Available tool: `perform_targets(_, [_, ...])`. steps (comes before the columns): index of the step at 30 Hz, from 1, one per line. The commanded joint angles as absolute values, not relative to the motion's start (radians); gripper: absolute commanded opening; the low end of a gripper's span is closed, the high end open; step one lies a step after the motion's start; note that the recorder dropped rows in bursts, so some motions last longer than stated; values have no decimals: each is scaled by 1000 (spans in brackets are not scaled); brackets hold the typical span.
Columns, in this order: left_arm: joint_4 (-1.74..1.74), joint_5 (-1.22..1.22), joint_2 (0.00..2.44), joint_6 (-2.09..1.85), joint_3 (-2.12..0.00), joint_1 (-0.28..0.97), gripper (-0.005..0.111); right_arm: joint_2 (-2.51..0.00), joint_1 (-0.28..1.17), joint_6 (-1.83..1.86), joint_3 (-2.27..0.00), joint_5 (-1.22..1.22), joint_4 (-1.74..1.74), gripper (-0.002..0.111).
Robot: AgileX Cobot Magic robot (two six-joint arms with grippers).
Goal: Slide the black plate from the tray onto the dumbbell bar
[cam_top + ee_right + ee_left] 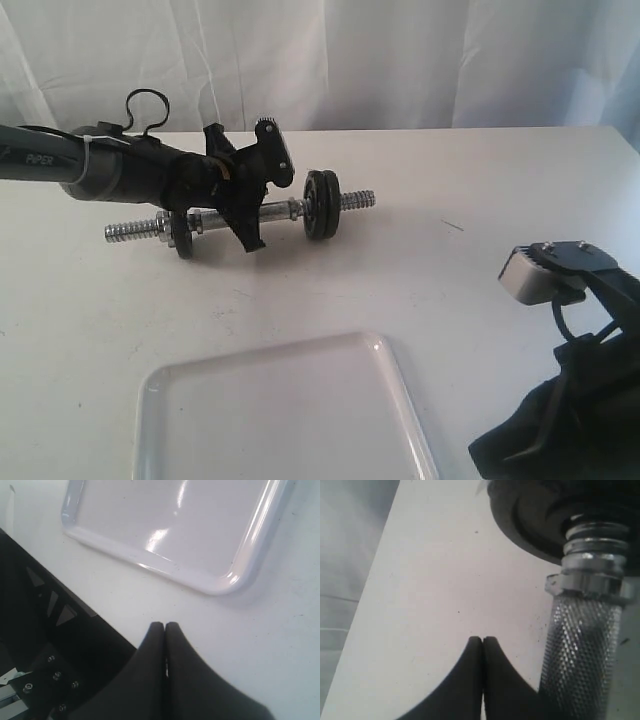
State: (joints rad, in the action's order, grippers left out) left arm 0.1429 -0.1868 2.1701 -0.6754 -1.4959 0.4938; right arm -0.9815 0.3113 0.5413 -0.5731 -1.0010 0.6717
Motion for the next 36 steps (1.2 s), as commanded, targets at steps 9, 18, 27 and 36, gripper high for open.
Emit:
perform_targets(9, [135, -54, 2179, -654, -1489, 503, 0, -976, 309, 552, -569, -1003, 675, 0])
perform_targets(18, [135, -49, 2177, -654, -1489, 503, 0, -976, 309, 552, -569, -1005, 675, 0])
perform_targets(27, [135, -15, 2163, -623, -1489, 503, 0, -976, 309, 552, -569, -1005, 675, 0])
perform_targets(36, [135, 13, 2125, -617, -1489, 503, 0, -976, 309, 552, -569, -1009, 675, 0])
